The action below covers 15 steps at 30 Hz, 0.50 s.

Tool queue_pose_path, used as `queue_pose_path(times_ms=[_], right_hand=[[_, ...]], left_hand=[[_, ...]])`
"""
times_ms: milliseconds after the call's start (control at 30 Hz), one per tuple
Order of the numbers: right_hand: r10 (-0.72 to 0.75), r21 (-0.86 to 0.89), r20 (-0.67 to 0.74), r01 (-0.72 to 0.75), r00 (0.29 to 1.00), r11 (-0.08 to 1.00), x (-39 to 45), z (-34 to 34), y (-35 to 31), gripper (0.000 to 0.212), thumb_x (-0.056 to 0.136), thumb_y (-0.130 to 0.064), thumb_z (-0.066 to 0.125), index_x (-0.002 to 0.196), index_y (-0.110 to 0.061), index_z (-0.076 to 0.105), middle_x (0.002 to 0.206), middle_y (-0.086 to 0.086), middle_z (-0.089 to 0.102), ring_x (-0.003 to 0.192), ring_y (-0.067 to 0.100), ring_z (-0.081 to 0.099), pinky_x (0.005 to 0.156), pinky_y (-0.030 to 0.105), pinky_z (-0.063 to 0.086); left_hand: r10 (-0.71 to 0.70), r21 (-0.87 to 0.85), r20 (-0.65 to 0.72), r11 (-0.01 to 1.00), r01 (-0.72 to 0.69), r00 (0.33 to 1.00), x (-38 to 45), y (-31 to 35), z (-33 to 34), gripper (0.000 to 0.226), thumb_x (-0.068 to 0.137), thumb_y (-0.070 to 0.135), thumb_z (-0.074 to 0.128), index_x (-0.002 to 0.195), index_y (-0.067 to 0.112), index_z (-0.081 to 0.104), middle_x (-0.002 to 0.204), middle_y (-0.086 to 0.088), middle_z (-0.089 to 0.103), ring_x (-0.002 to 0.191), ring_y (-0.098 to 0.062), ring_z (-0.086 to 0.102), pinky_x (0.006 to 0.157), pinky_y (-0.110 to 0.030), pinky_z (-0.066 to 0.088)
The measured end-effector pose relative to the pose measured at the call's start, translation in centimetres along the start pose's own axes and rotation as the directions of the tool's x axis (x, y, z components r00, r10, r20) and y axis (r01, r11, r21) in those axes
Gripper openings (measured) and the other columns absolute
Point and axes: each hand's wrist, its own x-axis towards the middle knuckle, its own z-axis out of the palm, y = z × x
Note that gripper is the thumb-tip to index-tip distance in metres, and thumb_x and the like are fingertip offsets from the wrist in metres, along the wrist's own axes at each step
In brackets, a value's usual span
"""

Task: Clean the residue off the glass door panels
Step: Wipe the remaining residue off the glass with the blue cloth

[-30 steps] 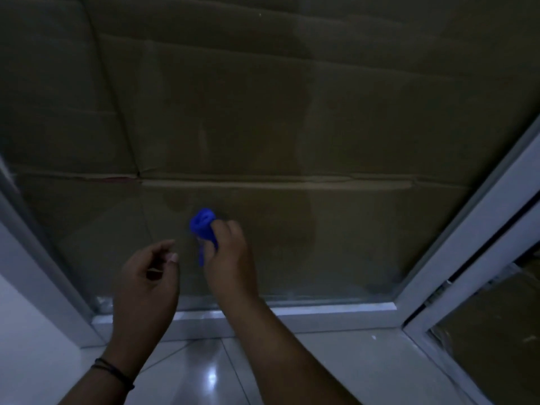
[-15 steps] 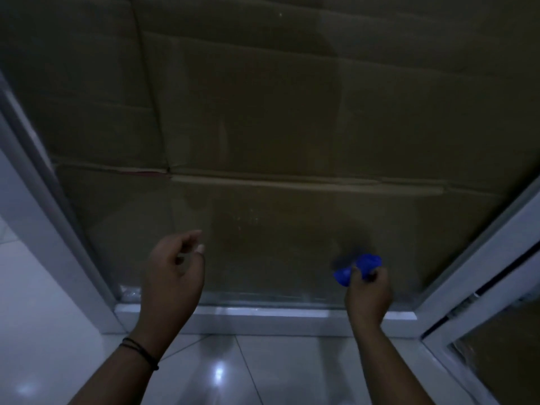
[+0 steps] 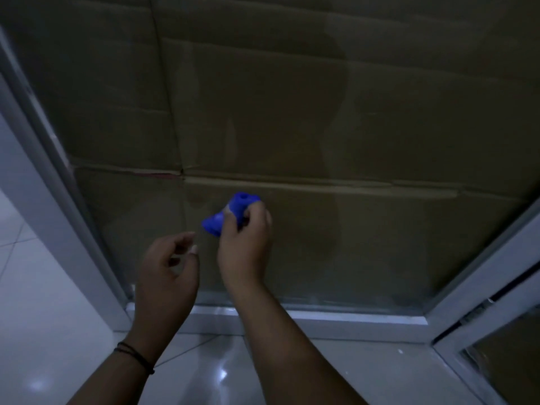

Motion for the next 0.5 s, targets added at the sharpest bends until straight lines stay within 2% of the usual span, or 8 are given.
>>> queue_pose_path(times_ms=[100, 167, 200, 267, 333, 400, 433, 500], right_hand=[[0.111, 0.173, 0.224, -0.151, 0.968, 0.973, 0.5, -0.7, -2.5, 0.015, 0.085, -0.019, 0.064, 0.079, -0.019, 0.050, 0.081, 0.000, 0.058, 0.073, 0.014, 0.055, 0.071, 0.032, 0.046], [0.173, 0.317, 0.302, -0.270, 0.938, 0.909, 0.5, -2.8, -2.4, 0.015, 0.085, -0.017, 0.066, 0.081, -0.022, 0.053, 0.074, -0.005, 0.062, 0.066, 0.007, 0.058, 0.067, 0.032, 0.049], [0.194, 0.380, 0.287, -0.298, 0.938, 0.876, 0.5, -4.2, -1.7, 0.014, 0.084, -0.013, 0.066, 0.084, -0.021, 0.055, 0.074, -0.006, 0.064, 0.066, 0.004, 0.060, 0.066, 0.028, 0.050], [0.248, 0.457, 0.176, -0.302, 0.953, 0.836, 0.5, -7.9, 0.3, 0.014, 0.084, -0.005, 0.065, 0.087, -0.017, 0.057, 0.078, -0.002, 0.067, 0.067, 0.003, 0.063, 0.064, 0.021, 0.051], [0.309, 0.403, -0.024, -0.274, 0.951, 0.873, 1.1, -12.5, 2.8, 0.015, 0.084, -0.004, 0.064, 0.085, -0.017, 0.056, 0.078, 0.002, 0.066, 0.067, 0.008, 0.063, 0.061, 0.022, 0.051], [0.333, 0.244, -0.267, -0.271, 0.905, 0.931, 2.5, -17.6, 5.5, 0.015, 0.085, -0.009, 0.064, 0.085, -0.018, 0.053, 0.078, 0.000, 0.062, 0.074, 0.019, 0.061, 0.067, 0.033, 0.051], [0.314, 0.153, -0.379, -0.276, 0.870, 0.949, 3.5, -20.1, 6.7, 0.014, 0.085, -0.013, 0.065, 0.087, -0.018, 0.051, 0.080, 0.001, 0.060, 0.079, 0.023, 0.060, 0.072, 0.039, 0.050], [0.225, -0.022, -0.557, -0.285, 0.800, 0.958, 5.9, -24.5, 8.4, 0.016, 0.086, -0.018, 0.062, 0.091, -0.018, 0.047, 0.091, 0.008, 0.061, 0.088, 0.029, 0.059, 0.079, 0.042, 0.046]], left_hand=[[0.007, -0.002, -0.027, 1.000, -0.007, 1.000, 0.0, 0.5, 0.0, 0.021, 0.086, -0.002, 0.061, 0.100, 0.012, 0.066, 0.090, 0.005, 0.060, 0.082, -0.009, 0.057, 0.072, -0.015, 0.040], [-0.001, -0.013, -0.052, 1.000, 0.001, 0.999, 0.0, 0.9, 0.1, 0.024, 0.085, -0.004, 0.061, 0.098, 0.015, 0.065, 0.087, 0.006, 0.057, 0.078, -0.011, 0.057, 0.070, -0.016, 0.040], [-0.004, -0.021, -0.052, 1.000, 0.003, 0.999, 0.0, 1.0, 0.1, 0.025, 0.085, -0.004, 0.061, 0.099, 0.016, 0.065, 0.087, 0.008, 0.056, 0.078, -0.008, 0.057, 0.070, -0.016, 0.040], [0.001, -0.035, -0.031, 0.999, -0.003, 1.000, -0.1, 1.3, 0.4, 0.024, 0.086, -0.002, 0.061, 0.101, 0.017, 0.065, 0.088, 0.014, 0.055, 0.083, 0.001, 0.055, 0.071, -0.015, 0.040], [0.013, -0.040, -0.010, 0.999, -0.013, 1.000, -0.3, 1.7, 0.8, 0.025, 0.088, 0.002, 0.061, 0.102, 0.022, 0.063, 0.090, 0.021, 0.054, 0.086, 0.003, 0.055, 0.070, -0.015, 0.040], [0.017, -0.044, 0.009, 0.999, -0.016, 1.000, -0.5, 2.2, 1.3, 0.025, 0.088, 0.004, 0.060, 0.102, 0.026, 0.061, 0.092, 0.025, 0.052, 0.086, 0.003, 0.055, 0.069, -0.016, 0.040], [0.012, -0.047, 0.017, 0.999, -0.011, 1.000, -0.6, 2.5, 1.5, 0.025, 0.089, 0.005, 0.060, 0.102, 0.027, 0.061, 0.092, 0.025, 0.053, 0.085, 0.003, 0.055, 0.068, -0.016, 0.040], [-0.001, -0.051, 0.026, 0.999, 0.002, 1.000, -0.7, 2.9, 2.0, 0.024, 0.089, 0.006, 0.060, 0.102, 0.026, 0.063, 0.091, 0.023, 0.053, 0.085, 0.002, 0.055, 0.068, -0.015, 0.039]])
